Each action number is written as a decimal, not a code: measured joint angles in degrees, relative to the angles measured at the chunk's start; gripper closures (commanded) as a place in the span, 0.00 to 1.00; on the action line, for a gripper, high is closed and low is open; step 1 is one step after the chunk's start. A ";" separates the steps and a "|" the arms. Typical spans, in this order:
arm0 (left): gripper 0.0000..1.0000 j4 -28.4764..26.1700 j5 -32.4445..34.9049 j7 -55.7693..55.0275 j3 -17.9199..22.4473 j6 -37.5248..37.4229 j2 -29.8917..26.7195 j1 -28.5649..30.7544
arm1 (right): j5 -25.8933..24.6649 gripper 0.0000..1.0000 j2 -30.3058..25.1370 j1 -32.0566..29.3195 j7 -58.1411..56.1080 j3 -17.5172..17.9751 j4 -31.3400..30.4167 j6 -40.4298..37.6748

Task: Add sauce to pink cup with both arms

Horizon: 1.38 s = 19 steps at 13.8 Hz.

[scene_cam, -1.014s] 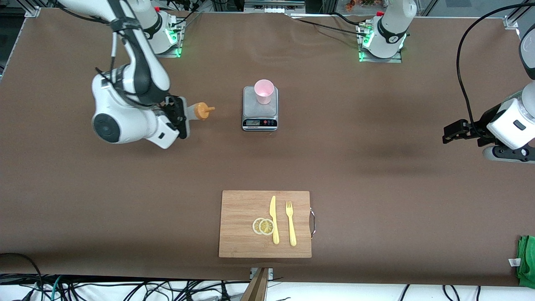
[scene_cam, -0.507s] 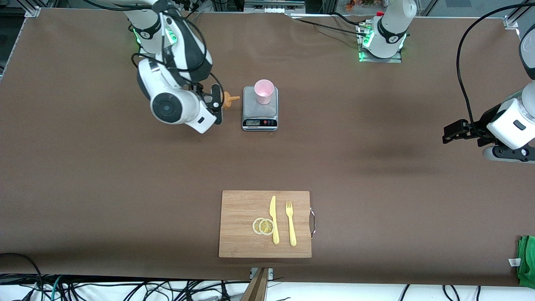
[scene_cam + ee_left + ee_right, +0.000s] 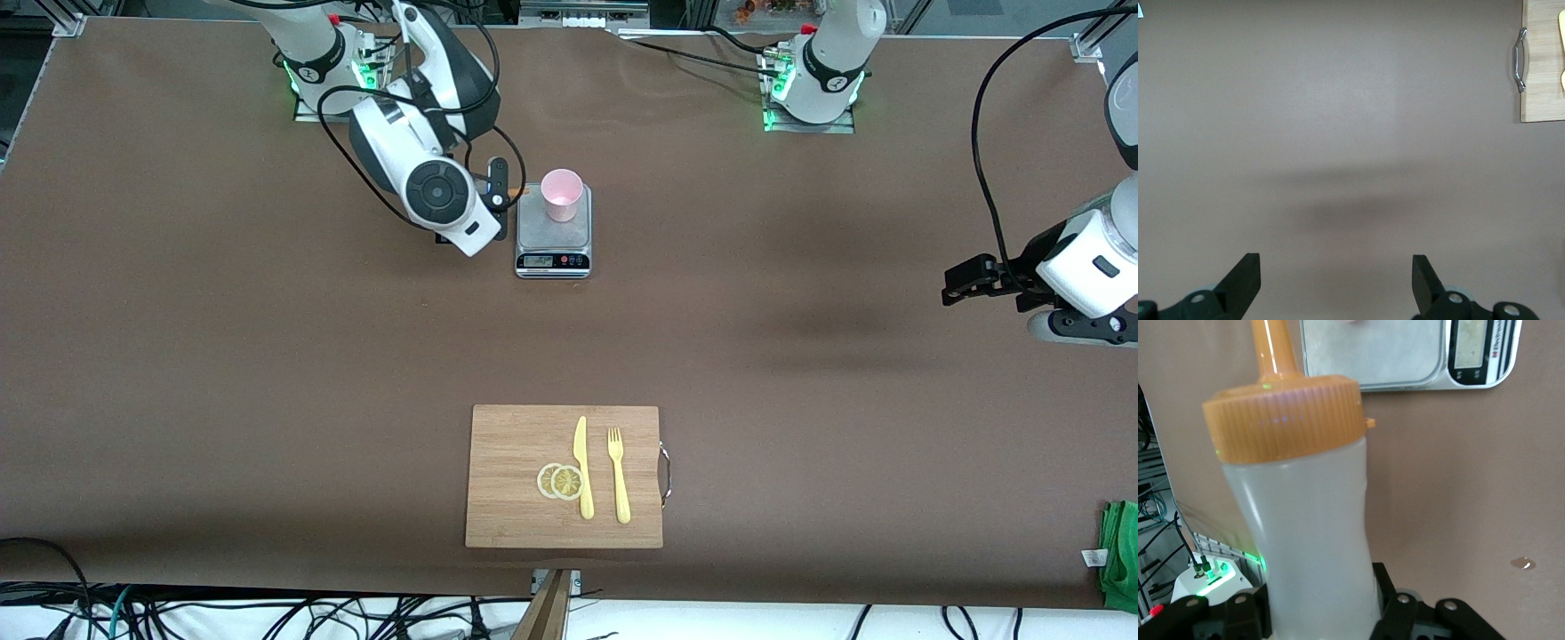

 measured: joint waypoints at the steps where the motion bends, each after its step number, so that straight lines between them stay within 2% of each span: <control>1: 0.00 0.00 0.00 0.00 0.00 0.00 0.00 0.00 | -0.48 0.48 0.10 0.59 1.23 0.30 0.00 -0.14; 4: 0.00 0.00 0.00 0.00 0.00 0.00 0.00 0.01 | -2.75 0.48 1.21 2.59 4.61 0.62 0.66 -0.85; 13: 0.00 0.00 0.00 0.00 0.00 0.00 0.02 0.02 | -9.12 0.48 6.05 7.68 10.20 0.72 7.77 -10.59; 19: 0.00 0.00 0.00 0.00 0.00 0.00 0.02 0.02 | -11.16 0.48 8.50 8.96 11.80 0.72 12.28 -12.09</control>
